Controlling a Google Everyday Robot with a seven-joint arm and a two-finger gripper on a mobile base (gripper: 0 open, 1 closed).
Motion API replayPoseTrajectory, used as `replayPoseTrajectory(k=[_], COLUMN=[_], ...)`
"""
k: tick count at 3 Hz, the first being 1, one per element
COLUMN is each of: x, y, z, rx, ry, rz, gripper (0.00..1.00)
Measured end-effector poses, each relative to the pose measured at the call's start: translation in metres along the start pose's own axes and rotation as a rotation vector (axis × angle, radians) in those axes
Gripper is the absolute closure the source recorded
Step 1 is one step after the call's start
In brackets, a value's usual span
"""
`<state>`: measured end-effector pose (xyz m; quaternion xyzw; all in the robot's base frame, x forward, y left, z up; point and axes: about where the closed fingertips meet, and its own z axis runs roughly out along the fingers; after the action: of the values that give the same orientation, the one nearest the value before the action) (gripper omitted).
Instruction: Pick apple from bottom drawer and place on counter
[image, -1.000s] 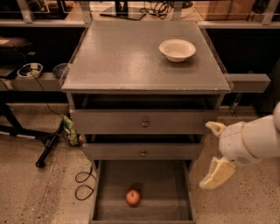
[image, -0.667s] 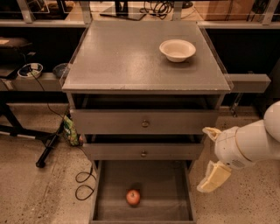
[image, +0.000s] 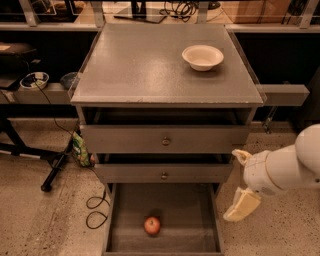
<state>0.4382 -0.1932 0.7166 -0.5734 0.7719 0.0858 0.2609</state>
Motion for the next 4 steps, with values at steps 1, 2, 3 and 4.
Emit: replayPoseTrajectory(k=[1, 2, 3, 4], x=[0.011, 0.013, 0.013, 0.019], y=[-0.001, 0.005, 0.005, 0.006], z=[0.032, 0.093, 0.093, 0.093], rx=[0.0, -0.089, -0.089, -0.071], ry=[0.004, -0.035, -0.035, -0.067], rz=[0.004, -0.01, -0.009, 0.02], gripper=[0.0, 0.0, 0.0, 0.0])
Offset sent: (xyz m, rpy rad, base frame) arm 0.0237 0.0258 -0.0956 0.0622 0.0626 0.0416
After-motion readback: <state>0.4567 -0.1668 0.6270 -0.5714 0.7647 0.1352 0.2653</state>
